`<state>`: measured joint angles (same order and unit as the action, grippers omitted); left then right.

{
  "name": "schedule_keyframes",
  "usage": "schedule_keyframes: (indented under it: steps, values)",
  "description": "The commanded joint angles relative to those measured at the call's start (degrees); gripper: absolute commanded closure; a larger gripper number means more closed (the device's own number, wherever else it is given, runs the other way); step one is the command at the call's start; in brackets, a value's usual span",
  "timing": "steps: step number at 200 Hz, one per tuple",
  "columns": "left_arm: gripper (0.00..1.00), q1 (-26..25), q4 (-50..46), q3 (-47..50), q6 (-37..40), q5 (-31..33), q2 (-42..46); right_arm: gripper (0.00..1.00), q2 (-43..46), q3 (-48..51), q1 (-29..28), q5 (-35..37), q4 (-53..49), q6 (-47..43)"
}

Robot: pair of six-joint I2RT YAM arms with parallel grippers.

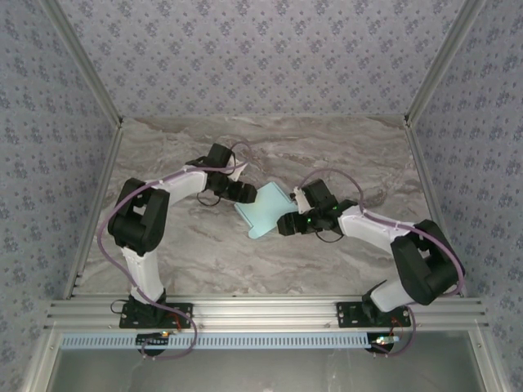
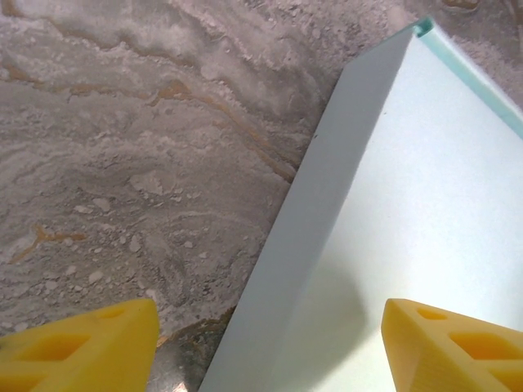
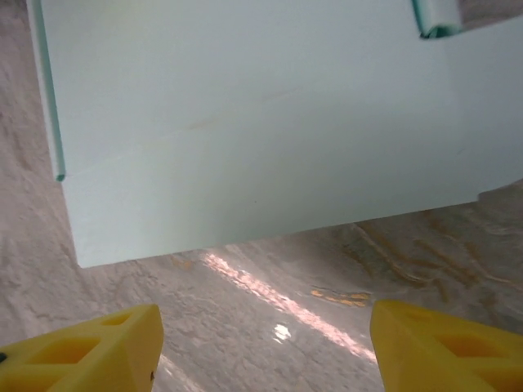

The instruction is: Fold the paper box

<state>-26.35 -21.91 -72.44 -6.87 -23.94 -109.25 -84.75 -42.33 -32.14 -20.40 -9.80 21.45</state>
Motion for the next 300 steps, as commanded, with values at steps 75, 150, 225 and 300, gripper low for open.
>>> schedule_keyframes:
  steps: [75, 150, 225, 300]
  values:
    - [0.31, -0.3, 5.8, 7.2, -4.4, -12.4, 2.8, 0.34, -8.5, -1.2, 8.0, -13.2, 17.7, 11.4]
    - [0.19, 0.2, 7.9, 8.3, -6.7, -6.4, 4.4, 0.35, -10.3, -1.0, 9.8, -15.6, 18.1, 11.1]
    - [0.30, 0.4, 7.6, 8.4, -7.4, -4.6, 4.9, 0.42, -9.9, 4.0, 8.5, -16.7, 24.0, 14.1]
    - [0.51, 0.3, 9.4, 9.9, -9.4, -8.3, 4.0, 0.77, -11.8, 4.4, 8.0, -20.3, 36.3, 22.7]
